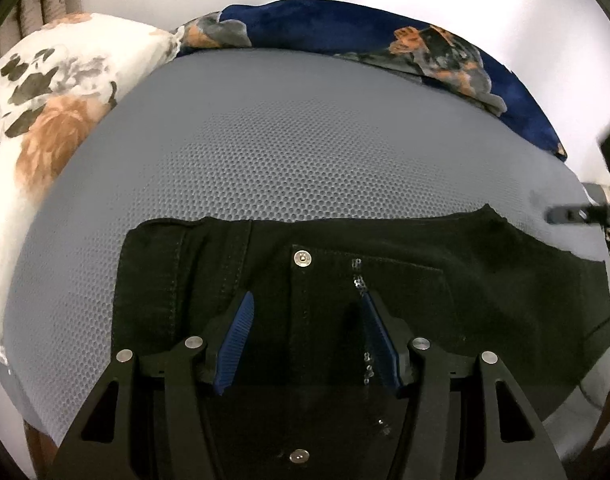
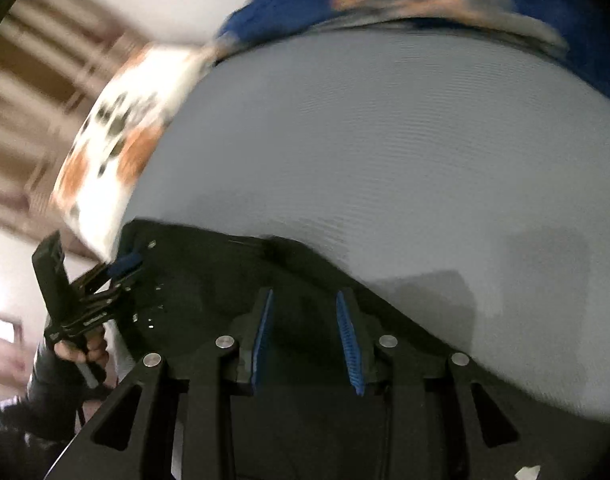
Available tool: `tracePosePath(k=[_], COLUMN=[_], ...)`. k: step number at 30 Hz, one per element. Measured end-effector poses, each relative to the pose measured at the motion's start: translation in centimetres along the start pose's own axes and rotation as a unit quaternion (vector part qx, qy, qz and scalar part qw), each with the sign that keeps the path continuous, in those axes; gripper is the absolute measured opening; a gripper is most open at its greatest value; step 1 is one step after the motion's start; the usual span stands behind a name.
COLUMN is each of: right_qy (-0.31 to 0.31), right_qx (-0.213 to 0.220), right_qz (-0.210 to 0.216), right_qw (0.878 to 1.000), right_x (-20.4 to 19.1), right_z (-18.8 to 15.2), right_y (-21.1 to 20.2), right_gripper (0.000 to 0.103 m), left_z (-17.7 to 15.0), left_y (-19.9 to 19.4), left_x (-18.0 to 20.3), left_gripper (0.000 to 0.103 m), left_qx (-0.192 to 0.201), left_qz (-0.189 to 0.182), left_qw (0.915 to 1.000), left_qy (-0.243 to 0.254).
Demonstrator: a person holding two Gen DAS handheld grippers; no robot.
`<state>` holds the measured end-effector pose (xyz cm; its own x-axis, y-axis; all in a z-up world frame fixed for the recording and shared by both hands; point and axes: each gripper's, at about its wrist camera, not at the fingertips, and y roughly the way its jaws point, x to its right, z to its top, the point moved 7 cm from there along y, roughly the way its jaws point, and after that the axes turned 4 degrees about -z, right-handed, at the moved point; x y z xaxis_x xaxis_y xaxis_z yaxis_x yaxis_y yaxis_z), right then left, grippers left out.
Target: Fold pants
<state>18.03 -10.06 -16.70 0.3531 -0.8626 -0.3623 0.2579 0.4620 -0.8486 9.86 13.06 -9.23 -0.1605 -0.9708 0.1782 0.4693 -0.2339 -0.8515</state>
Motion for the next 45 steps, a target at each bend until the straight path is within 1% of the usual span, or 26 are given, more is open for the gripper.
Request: tracePosePath(k=[1, 3, 5, 7, 8, 9, 10, 13, 15, 17, 18, 20, 21, 22, 23, 24, 26, 27, 28, 30, 32, 34, 36, 39, 43, 45], right_qy=[-0.013, -0.029, -0.042, -0.044, -0.047, -0.052, -0.057, -0.05, -0.031, -0.041, -0.039, -0.011, -0.007, -0.007, -0.007, -0.005, 0.0, 0.007, 0.011, 0.017, 0.021, 0.033, 0.058, 0.1, 0.135, 0.141], right_qx=[-0.015, -0.039, -0.059, -0.073, -0.076, -0.068, -0.062, -0.029, -0.033, -0.035, -0.027, -0.024, -0.022, -0.019, -0.014, -0.006, 0.026, 0.041, 0.055, 0.076, 0.084, 0.083, 0.079, 0.074, 0.068, 0.062], right_qz=[0.005, 0.008, 0.0, 0.016, 0.021, 0.022, 0.023, 0.0, -0.005, -0.036, -0.037, -0.03, -0.03, -0.03, -0.037, -0.044, -0.047, -0.051, -0.063, -0.097, -0.149, -0.186, -0.212, -0.223, -0.238, -0.233], right_qw=[1.0, 0.999, 0.997, 0.996, 0.996, 0.996, 0.996, 0.998, 0.999, 0.998, 0.998, 0.999, 0.999, 0.999, 0.999, 0.999, 0.999, 0.998, 0.996, 0.992, 0.985, 0.979, 0.972, 0.967, 0.959, 0.96], right_x=[-1.0, -1.5, -2.1, -2.5, -2.9, -3.2, -3.4, -2.6, -1.3, -0.7, -0.7, -0.4, -0.3, -0.3, -0.3, -0.2, 0.0, 0.2, 0.5, 1.6, 3.1, 4.7, 6.6, 8.7, 10.6, 10.9], right_z=[0.7, 1.9, 2.2, 2.1, 2.3, 2.5, 2.7, 3.6, 3.5, 3.1, 3.2, 3.4, 3.4, 3.3, 3.3, 3.2, 2.8, 2.4, 2.0, 0.6, -1.5, -3.5, -6.0, -8.7, -11.2, -11.9], right_y=[1.3, 3.1, 4.7, 5.4, 5.6, 5.4, 5.2, 4.3, 5.0, 6.7, 7.0, 6.6, 6.4, 6.0, 5.2, 4.4, 1.8, 0.5, -0.8, -3.1, -5.2, -6.4, -7.3, -7.8, -7.4, -6.7], right_gripper=[0.031, 0.032, 0.032, 0.032, 0.029, 0.022, 0.012, 0.009, 0.008, 0.007, 0.007, 0.008, 0.008, 0.014, 0.024, 0.027, 0.028, 0.028, 0.029, 0.032, 0.036, 0.036, 0.036, 0.036, 0.036, 0.036], left_z=[-0.1, 0.1, 0.1, 0.0, 0.1, 0.1, 0.1, 0.2, 0.1, 0.0, 0.0, -0.1, -0.1, -0.1, 0.0, 0.0, 0.1, 0.2, 0.4, 0.9, 1.4, 1.8, 2.2, 2.8, 3.3, 3.5], left_y=[0.0, 0.2, 0.3, 0.2, 0.2, 0.2, 0.2, 0.2, 0.2, 0.2, 0.2, 0.2, 0.2, 0.2, 0.2, 0.1, -0.3, -0.6, -1.0, -1.5, -1.4, -0.7, 0.5, 2.6, 4.9, 5.9], left_x=[0.0, 0.1, 0.0, -0.2, -0.3, -0.4, -0.4, -0.5, -0.5, -0.5, -0.5, -0.6, -0.6, -0.6, -0.5, -0.4, 0.3, 0.7, 1.4, 2.8, 5.0, 7.2, 9.5, 13.2, 17.1, 18.3], left_gripper=[0.057, 0.057, 0.057, 0.057, 0.057, 0.057, 0.057, 0.057, 0.057, 0.057, 0.057, 0.057, 0.057, 0.057, 0.057, 0.057, 0.057, 0.057, 0.057, 0.057, 0.057, 0.057, 0.057, 0.057, 0.057, 0.055], left_qx=[0.001, 0.004, 0.006, 0.008, 0.007, 0.007, 0.006, 0.004, 0.006, 0.009, 0.009, 0.007, 0.006, 0.005, 0.004, 0.001, -0.003, 0.0, 0.007, 0.016, 0.021, 0.018, 0.012, 0.0, -0.019, -0.026], left_qz=[0.0, -0.001, -0.007, -0.015, -0.018, -0.022, -0.025, -0.029, -0.033, -0.036, -0.035, -0.032, -0.031, -0.031, -0.03, -0.027, -0.019, -0.017, -0.018, -0.03, -0.058, -0.078, -0.096, -0.126, -0.162, -0.172], left_qw=[1.0, 1.0, 0.9999, 0.9999, 0.9998, 0.9997, 0.9996, 0.9995, 0.9994, 0.9993, 0.9993, 0.9994, 0.9995, 0.9995, 0.9995, 0.9996, 0.9998, 0.9997, 0.9995, 0.9987, 0.9965, 0.9939, 0.9907, 0.9842, 0.9761, 0.9736], left_qy=[0.003, 0.006, 0.005, 0.002, -0.001, -0.004, -0.007, -0.01, -0.01, -0.011, -0.01, -0.009, -0.007, -0.006, -0.005, -0.004, 0.007, 0.015, 0.025, 0.038, 0.057, 0.075, 0.096, 0.125, 0.144, 0.148])
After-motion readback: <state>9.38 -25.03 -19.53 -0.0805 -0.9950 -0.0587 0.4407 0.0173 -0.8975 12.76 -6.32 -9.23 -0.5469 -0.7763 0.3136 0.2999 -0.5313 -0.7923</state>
